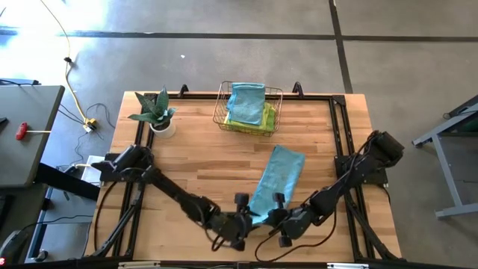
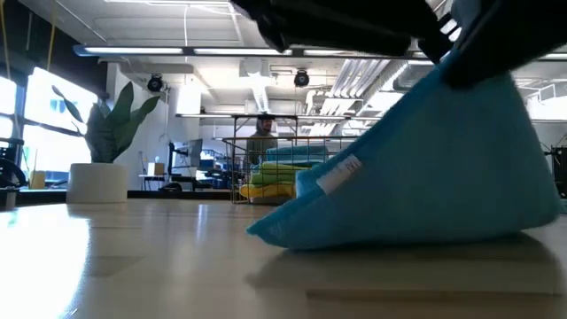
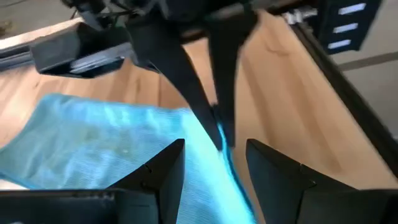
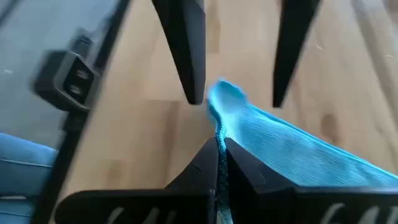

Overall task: Fold microfiber towels
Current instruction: Fold the blue microfiber towel

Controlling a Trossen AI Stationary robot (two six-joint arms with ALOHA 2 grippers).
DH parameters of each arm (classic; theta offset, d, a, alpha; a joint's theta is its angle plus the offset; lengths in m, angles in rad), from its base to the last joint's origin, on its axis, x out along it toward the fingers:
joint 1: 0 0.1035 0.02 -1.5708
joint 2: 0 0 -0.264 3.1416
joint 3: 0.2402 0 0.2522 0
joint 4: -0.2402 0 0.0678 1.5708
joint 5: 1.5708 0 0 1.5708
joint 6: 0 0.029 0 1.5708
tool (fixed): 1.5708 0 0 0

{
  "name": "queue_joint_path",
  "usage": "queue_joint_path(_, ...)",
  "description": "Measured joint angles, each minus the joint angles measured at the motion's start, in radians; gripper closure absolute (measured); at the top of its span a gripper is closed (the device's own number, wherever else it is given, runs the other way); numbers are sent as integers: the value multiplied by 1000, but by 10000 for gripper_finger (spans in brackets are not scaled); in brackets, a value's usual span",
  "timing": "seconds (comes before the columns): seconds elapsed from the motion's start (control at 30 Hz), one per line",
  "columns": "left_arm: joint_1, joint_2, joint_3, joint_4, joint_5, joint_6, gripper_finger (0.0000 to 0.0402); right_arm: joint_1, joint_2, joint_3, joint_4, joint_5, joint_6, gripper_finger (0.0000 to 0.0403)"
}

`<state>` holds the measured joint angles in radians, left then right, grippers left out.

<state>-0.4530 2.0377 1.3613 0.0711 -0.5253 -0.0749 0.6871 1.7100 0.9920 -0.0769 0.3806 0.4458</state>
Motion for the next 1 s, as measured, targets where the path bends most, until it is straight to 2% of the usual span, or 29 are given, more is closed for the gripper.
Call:
queue_joint_path(0.13, 27, 7, 0, -18, 15, -20, 241, -15, -16, 0, -123, 60, 3, 402)
queue_joint_path(0.37, 5, 7, 0, -28, -114, 5, 241, -53, -74, 1, -456, 248, 111, 402)
queue_joint_path(0.63, -15, 7, 0, -53, -220, 0, 241, -147, -141, 2, -722, 433, 157, 403)
queue_joint_path(0.83, -20, 7, 0, -53, -279, 48, 241, -272, -148, -8, -872, 499, 156, 403)
queue_joint_path(1.0, -20, 7, 0, -52, -325, 81, 241, -386, -148, -63, -899, 479, 157, 403)
